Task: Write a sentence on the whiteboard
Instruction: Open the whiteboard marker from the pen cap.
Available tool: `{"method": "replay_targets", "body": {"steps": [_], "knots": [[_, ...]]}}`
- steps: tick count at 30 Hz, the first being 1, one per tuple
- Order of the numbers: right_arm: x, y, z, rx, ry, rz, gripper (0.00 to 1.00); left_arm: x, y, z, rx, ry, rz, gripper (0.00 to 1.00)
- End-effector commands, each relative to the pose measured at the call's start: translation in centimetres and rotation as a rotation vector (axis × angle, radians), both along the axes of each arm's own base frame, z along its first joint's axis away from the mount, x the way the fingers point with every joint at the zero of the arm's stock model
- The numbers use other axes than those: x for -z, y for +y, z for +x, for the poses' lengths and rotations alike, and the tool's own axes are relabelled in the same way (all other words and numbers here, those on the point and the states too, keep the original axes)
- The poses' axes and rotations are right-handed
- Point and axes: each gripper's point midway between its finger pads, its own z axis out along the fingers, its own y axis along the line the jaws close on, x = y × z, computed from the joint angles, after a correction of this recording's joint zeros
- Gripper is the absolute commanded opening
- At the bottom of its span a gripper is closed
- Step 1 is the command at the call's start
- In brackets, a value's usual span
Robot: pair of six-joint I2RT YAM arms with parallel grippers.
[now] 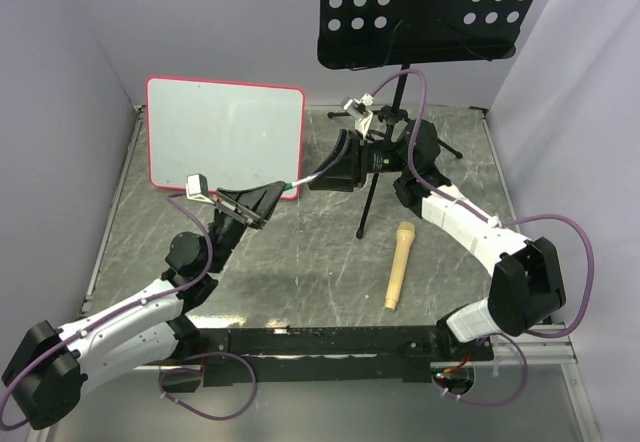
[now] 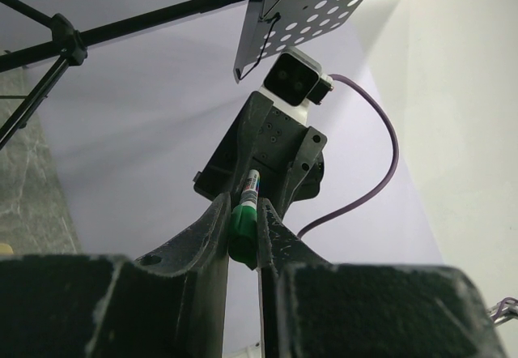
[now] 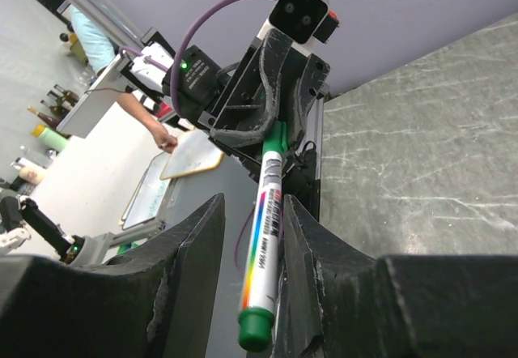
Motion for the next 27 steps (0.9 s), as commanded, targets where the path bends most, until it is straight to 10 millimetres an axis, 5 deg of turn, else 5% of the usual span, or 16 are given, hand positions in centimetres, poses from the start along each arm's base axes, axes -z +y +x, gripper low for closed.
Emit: {"method": "replay_targets", "body": {"steps": [1,27], "knots": [[-1.0,0.3,0.0,-0.018,-0.052,0.020,0.43,-2.8,0.4,-0.4,0.005,-0.057,-0.062,0.01],[-1.0,0.0,0.1,-0.027,-0.053,0.021,0.38,-1.7,-0.1,-0.2,0.005,-0.022,0.008,0.01]]}}
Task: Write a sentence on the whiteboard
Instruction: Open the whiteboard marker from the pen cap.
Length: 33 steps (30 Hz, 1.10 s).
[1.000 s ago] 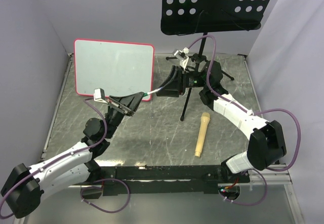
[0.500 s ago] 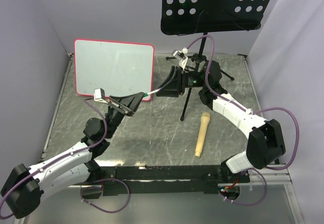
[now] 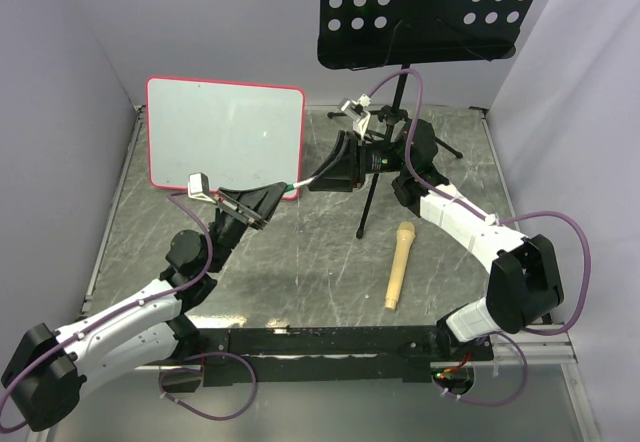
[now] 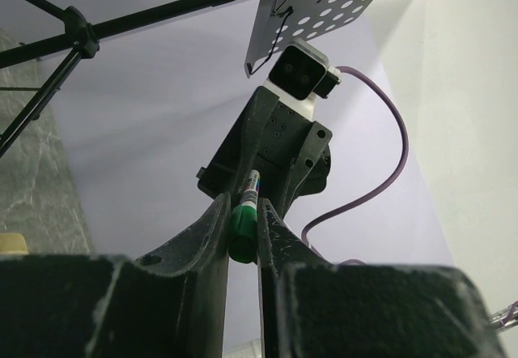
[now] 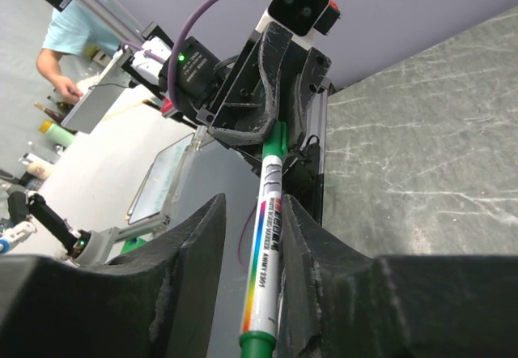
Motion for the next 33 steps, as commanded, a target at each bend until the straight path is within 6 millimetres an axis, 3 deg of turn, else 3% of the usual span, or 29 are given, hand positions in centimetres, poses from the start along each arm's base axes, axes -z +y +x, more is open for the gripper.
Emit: {"method": "replay_targets", "body": {"steps": [1,9,16,33], "knots": [[-1.49,-0.02,0.20,-0.006,-0.064,0.031,0.37,-2.04,0.20,-0.20,-0.004,-0.039,-0.020,0.01],[-1.53,-0.06,0.08,-0.013,-0.061,0.032,0.34,-1.66,0.20,-0.04,-0.008,-0.029,-0.018,0.01],[-1.58,-0.10,0.35,-0.006,-0.053,0.032,0.40,-1.39,0.20,-0.03,-0.009,-0.024,-0.009,0.01],[-1.38,-0.03,0.87,0.006,-0.036,0.030,0.40,-1.27,-0.16,-0.10,0.008,-0.025,-0.007,0.01]]}}
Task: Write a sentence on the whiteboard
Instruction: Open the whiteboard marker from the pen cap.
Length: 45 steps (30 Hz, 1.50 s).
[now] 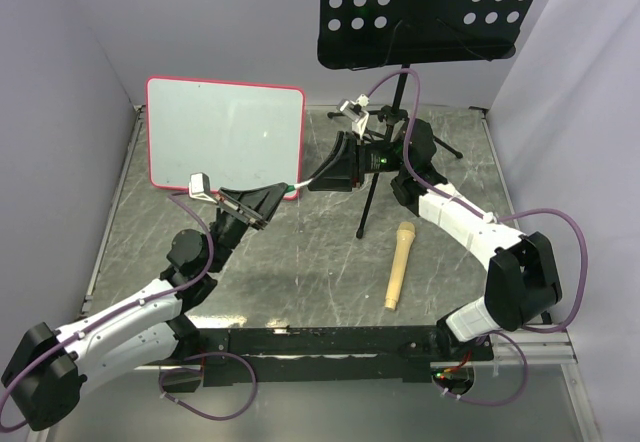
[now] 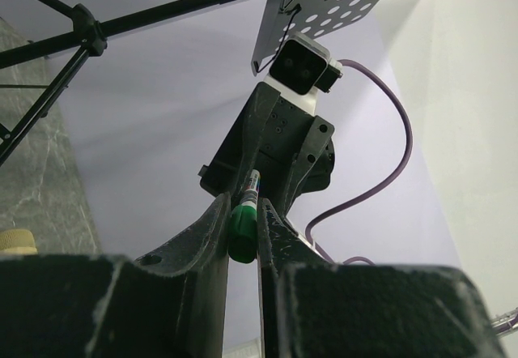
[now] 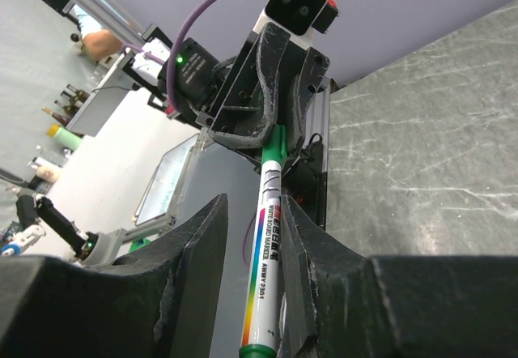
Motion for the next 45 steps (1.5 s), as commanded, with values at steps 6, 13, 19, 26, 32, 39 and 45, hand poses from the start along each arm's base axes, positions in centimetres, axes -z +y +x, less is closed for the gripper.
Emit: {"method": "replay_targets", "body": {"steps": [6,13,19,26,32,39,45], "knots": [[-1.49,-0.05,0.76,0.006,-0.058,0.037,0.40,-1.66,0.15,-0.22,0.005,-0.031,-0.028,0.01],[-1.50,-0.02,0.78,0.001,-0.056,0.038,0.28,-1.48,-0.04,-0.17,0.011,-0.029,-0.024,0.01],[-1.58,-0.13,0.93,0.008,-0.053,0.039,0.35,-1.46,-0.04,-0.17,0.011,-0.028,-0.023,0.01],[-1.44,-0.26,1.13,0.012,-0.047,0.037,0.37,-1.57,-0.08,-0.17,0.013,-0.031,-0.027,0.01],[-1.52,-0.28,1.05,0.004,-0.052,0.039,0.22,-1.43,-0.28,-0.03,0.017,-0.025,-0.024,0.01],[-1.36,-0.25,1.13,-0.005,-0.040,0.038,0.20,-1.47,-0.30,0.00,0.016,-0.023,-0.024,0.01],[-1.40,-0.27,1.08,-0.006,-0.037,0.037,0.30,-1.58,-0.32,0.09,0.015,-0.025,-0.025,0.01]]}}
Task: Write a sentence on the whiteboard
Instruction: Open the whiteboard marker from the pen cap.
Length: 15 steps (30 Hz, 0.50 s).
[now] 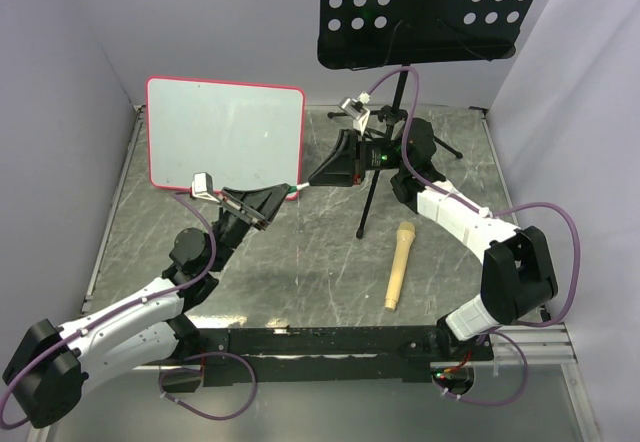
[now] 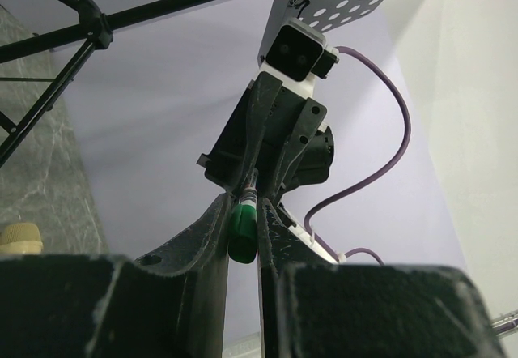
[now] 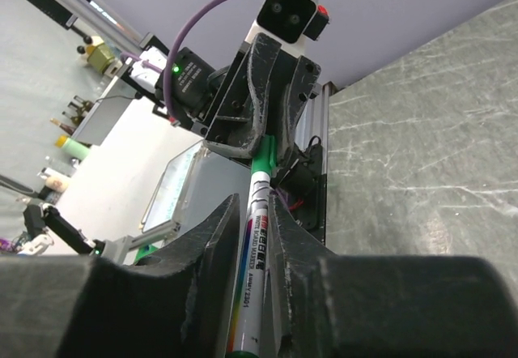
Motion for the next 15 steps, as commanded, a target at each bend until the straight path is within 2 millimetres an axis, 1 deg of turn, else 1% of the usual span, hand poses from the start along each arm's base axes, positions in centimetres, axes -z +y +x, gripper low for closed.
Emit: {"method": "replay_targets", "body": {"steps": [1,5,7,10,11,13,14,15], "knots": [[-1.80,-0.06,-0.01,-0.014,-0.074,0.035,0.30,-2.15,0.10,-0.08,0.002,-0.035,-0.039,0.01],[-1.69,-0.05,0.13,-0.012,-0.071,0.034,0.29,-2.10,-0.01,-0.04,0.006,-0.034,-0.038,0.01],[-1.55,-0.01,0.07,-0.016,-0.065,0.032,0.27,-2.00,-0.03,-0.06,0.005,-0.032,-0.035,0.01],[-1.53,0.02,-0.01,-0.020,-0.065,0.032,0.20,-2.02,0.02,-0.07,0.005,-0.031,-0.039,0.01],[-1.57,0.01,-0.05,-0.022,-0.067,0.033,0.14,-2.07,0.08,-0.06,0.003,-0.033,-0.039,0.01],[-1.61,0.01,-0.07,-0.026,-0.066,0.035,0.07,-2.04,0.07,-0.06,0.003,-0.031,-0.039,0.01],[-1.63,0.00,-0.10,-0.028,-0.068,0.035,0.00,-2.04,0.07,-0.06,0.003,-0.031,-0.039,0.01],[-1.73,-0.03,-0.18,-0.031,-0.072,0.038,0.00,-2.00,0.03,-0.08,0.005,-0.030,-0.038,0.01]]}}
